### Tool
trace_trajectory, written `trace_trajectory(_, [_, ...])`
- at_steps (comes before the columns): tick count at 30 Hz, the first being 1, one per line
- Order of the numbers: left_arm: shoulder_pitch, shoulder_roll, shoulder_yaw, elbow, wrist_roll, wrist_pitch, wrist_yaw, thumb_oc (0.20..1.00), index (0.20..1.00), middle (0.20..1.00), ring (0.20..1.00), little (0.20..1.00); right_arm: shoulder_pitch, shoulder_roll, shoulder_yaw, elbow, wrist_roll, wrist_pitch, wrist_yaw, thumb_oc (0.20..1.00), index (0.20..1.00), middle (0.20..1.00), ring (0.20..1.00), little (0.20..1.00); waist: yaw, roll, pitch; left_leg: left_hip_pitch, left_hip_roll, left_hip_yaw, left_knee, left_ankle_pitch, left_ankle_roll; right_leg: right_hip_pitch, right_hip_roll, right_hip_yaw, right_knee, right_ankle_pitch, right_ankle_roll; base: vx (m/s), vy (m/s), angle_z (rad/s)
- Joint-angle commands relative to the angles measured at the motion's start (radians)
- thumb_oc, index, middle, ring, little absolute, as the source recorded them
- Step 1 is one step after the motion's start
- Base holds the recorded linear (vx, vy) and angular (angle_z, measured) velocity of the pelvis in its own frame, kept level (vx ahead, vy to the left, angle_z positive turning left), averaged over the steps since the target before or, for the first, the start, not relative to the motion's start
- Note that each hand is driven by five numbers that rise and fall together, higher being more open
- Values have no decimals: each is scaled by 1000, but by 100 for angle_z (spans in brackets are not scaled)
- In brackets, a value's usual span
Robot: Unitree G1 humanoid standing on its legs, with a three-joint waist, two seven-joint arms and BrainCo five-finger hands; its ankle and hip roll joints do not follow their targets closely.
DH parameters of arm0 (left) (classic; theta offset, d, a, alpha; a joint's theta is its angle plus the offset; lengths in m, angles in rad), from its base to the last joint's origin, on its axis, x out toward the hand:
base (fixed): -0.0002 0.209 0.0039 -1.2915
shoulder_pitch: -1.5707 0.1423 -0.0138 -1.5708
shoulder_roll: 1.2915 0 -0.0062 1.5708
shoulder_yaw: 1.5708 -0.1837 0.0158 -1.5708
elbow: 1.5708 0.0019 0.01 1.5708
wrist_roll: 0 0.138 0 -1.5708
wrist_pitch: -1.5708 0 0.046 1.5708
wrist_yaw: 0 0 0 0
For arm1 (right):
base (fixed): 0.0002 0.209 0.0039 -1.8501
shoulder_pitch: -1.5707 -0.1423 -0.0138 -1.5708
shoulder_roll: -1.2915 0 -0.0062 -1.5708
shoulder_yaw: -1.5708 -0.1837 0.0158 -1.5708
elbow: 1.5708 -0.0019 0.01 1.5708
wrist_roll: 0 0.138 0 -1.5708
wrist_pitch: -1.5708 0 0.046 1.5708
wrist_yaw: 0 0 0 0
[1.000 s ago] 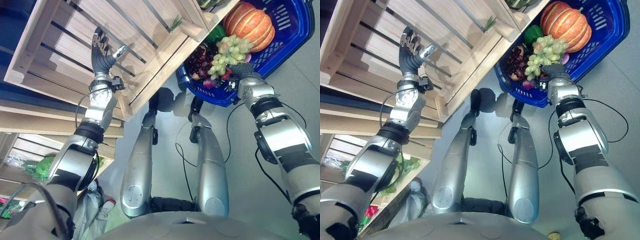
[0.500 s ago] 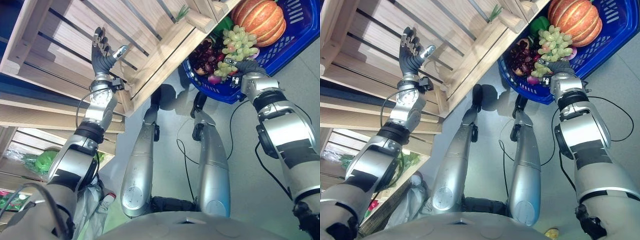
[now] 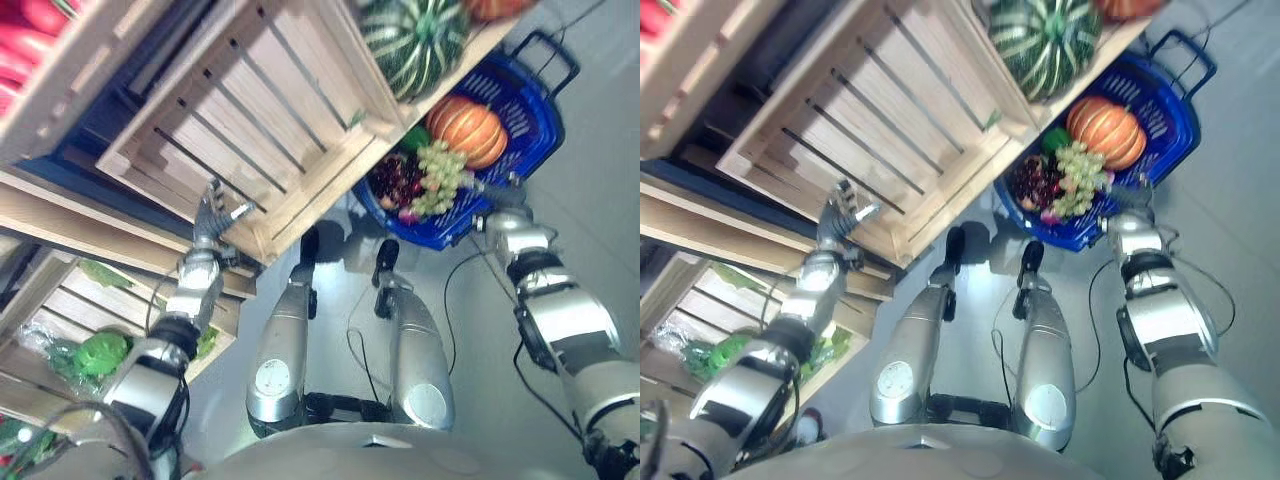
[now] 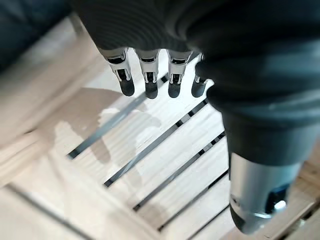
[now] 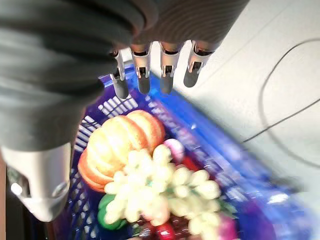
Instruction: Pick up fruits and vegetables into the basket
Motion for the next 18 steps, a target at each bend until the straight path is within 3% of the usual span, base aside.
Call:
trace_trajectory(1, [55,-4,15,92,85,-8,-40,1000,1000,1000,1000,1000,113,-16,-8,-11,-42,-51,5,1000,1000,1000,1000,1000,0,-33,-148,37,-64,31,23,-104,25,113,-14,13,-131,44,102,217,-67,6])
trace_trajectory(6, [158,-21,39,183,199,20,-101,1000,1000,1000,1000,1000,329,46,-58,5,-82,-101,58,1000,1000,1000,1000,1000,-5,-59,-290,173,-53,44,-39,-113,27,254,-8,21,-200,47,110,229,-41,9])
trace_trajectory(11, [228,-31,69,282,304,56,-191,1000,1000,1000,1000,1000,455,123,-74,36,-129,-93,85,1000,1000,1000,1000,1000,-16,-65,-392,260,-42,62,-75,-123,27,332,-4,28,-237,47,116,169,-18,6])
trace_trajectory(15, [254,-38,72,369,333,78,-250,1000,1000,1000,1000,1000,502,151,-80,69,-144,-63,125,1000,1000,1000,1000,1000,-30,-62,-423,298,-35,75,-98,-127,22,366,-1,30,-262,48,119,67,4,-4])
trace_trajectory(18, [276,-50,93,443,356,150,-287,1000,1000,1000,1000,1000,548,173,-79,125,-189,-24,190,1000,1000,1000,1000,1000,-47,-58,-441,319,-28,94,-103,-137,20,386,-3,35,-269,40,120,40,26,-9])
